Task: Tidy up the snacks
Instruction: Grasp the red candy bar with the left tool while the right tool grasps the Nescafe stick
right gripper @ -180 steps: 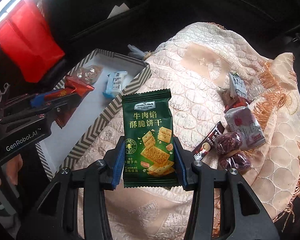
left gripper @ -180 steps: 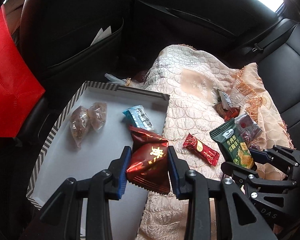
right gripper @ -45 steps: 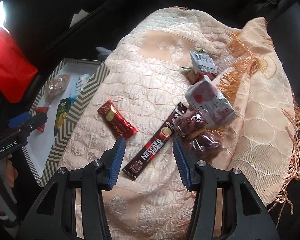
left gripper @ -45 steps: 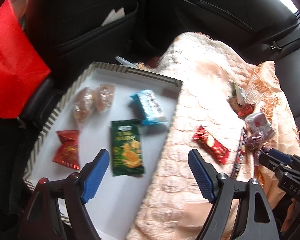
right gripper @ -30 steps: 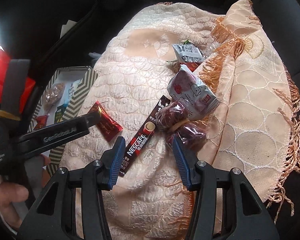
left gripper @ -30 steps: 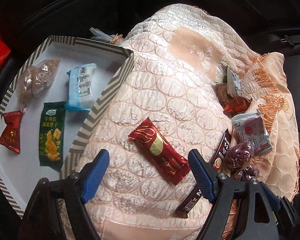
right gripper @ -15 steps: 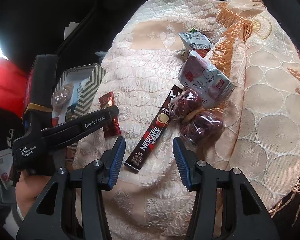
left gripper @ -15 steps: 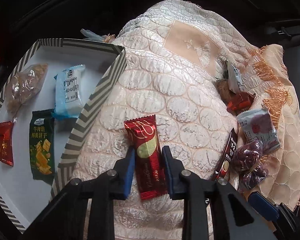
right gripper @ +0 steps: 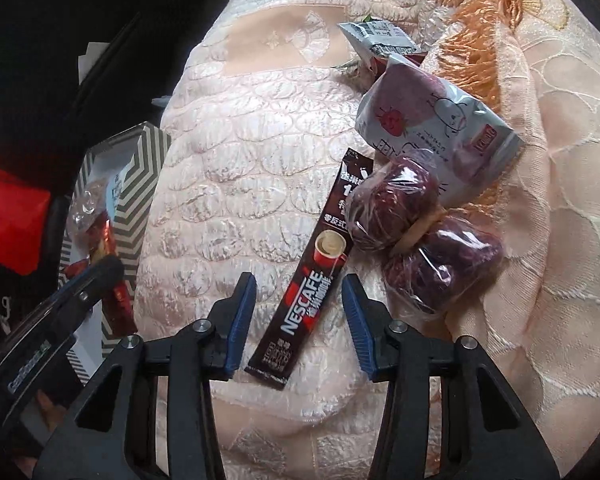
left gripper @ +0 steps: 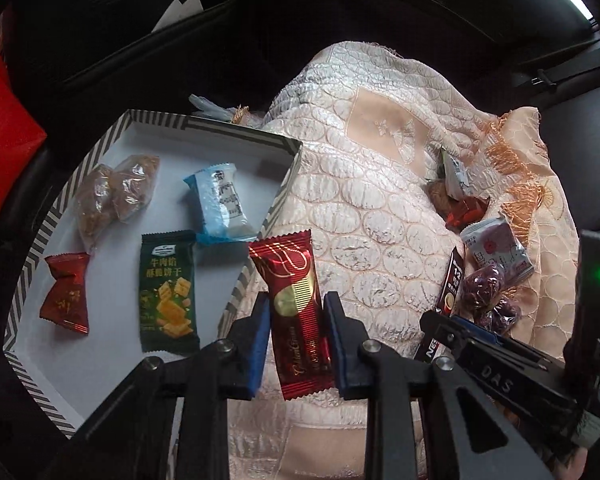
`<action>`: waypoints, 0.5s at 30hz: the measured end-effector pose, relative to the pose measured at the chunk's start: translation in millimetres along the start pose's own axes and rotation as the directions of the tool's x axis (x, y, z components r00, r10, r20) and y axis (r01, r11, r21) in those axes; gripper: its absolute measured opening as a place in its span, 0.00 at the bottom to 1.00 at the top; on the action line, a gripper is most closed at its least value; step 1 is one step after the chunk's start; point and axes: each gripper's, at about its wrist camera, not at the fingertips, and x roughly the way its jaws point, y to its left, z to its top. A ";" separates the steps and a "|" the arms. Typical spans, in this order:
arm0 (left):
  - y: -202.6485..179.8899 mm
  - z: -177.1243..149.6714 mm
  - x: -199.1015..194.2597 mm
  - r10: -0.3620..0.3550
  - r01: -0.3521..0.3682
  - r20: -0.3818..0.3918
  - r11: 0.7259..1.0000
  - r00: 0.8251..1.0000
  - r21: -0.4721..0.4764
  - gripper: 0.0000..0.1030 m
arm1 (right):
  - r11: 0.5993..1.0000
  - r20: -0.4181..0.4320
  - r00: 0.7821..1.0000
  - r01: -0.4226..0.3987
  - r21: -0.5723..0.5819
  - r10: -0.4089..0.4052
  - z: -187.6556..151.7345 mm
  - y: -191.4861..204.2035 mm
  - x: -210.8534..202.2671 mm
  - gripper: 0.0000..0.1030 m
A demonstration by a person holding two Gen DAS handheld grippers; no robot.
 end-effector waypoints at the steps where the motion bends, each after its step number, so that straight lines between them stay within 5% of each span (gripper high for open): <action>1: 2.8 -0.8 -2.8 0.004 -0.005 0.008 1.000 1.000 0.002 0.28 | 1.000 -0.003 1.000 0.011 -0.001 -0.011 2.6 0.7 4.2 0.33; 2: 5.5 -1.7 -4.6 0.009 -0.009 0.013 1.000 1.000 0.002 0.28 | 1.000 -0.006 1.000 0.022 -0.004 -0.022 4.4 0.5 7.9 0.26; 8: 28.6 -9.4 -11.6 0.028 -0.027 0.023 0.999 0.999 -0.020 0.28 | 0.998 0.014 1.000 0.015 -0.065 -0.014 -2.2 4.9 -0.8 0.18; 15: 49.5 -13.0 -17.1 0.058 -0.056 0.035 0.997 0.998 -0.052 0.28 | 0.989 0.019 0.999 -0.029 -0.148 0.032 -10.2 30.8 -16.7 0.18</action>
